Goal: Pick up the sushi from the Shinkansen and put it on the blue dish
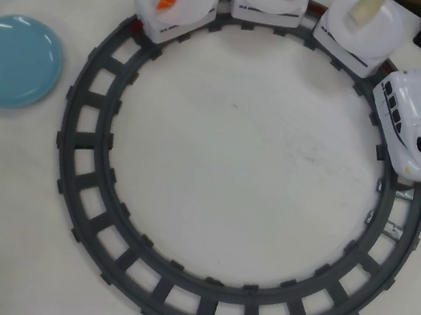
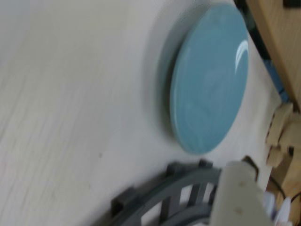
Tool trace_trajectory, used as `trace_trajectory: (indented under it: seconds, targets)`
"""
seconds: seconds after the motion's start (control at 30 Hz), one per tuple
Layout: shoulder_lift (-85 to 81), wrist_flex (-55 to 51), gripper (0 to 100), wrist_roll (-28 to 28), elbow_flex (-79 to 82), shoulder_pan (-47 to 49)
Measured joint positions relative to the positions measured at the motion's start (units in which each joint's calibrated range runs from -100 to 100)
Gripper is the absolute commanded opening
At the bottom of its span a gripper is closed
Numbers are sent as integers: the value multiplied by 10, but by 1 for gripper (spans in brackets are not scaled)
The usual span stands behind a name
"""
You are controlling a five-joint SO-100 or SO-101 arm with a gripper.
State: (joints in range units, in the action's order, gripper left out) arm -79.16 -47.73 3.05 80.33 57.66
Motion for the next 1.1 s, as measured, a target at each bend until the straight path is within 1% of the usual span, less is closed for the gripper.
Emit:
trace_trajectory:
  seconds: [0.13,0.23,0.47,0.6,0.7,0.83,0.97,1.1]
  targets:
    - [0,-8,22,0,0,-11]
    - [0,-8,19,0,0,-33]
    - [26,-9,19,0,-19,-136]
    - [94,-12,19,-5,-61,-201]
    - [164,-12,19,-17,-96,-244]
    - [260,3,19,-19,-149,-293]
    - [348,14,19,-19,-192,-324]
    - [409,15,19,-19,-203,-333]
